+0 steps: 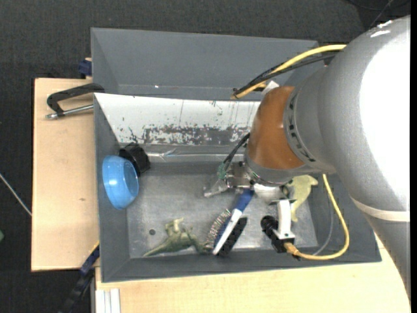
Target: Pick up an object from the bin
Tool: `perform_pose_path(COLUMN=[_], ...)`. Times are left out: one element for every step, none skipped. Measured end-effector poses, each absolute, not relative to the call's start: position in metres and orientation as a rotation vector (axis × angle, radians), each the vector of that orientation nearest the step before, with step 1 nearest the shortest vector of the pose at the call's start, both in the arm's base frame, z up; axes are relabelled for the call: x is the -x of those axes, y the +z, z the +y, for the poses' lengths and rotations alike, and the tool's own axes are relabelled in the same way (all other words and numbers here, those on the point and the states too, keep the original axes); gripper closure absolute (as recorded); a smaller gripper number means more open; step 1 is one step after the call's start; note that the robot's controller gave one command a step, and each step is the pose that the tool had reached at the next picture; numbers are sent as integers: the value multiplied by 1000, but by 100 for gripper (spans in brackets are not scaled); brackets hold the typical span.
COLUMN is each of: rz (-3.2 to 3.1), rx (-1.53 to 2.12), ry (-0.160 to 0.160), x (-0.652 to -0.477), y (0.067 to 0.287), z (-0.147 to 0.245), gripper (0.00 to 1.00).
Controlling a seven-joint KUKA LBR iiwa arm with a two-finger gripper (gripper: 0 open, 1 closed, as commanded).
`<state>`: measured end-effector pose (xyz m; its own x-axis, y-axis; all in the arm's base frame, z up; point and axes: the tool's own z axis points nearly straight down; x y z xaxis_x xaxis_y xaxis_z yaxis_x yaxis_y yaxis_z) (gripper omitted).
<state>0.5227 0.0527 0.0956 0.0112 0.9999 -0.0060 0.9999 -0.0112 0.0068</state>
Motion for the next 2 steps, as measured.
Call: perform_pose_path(rz=[2207, 2512], rx=[-2231, -1872], ry=[4, 10], x=[-522, -519], y=[94, 159], z=[56, 49], gripper=[100, 100])
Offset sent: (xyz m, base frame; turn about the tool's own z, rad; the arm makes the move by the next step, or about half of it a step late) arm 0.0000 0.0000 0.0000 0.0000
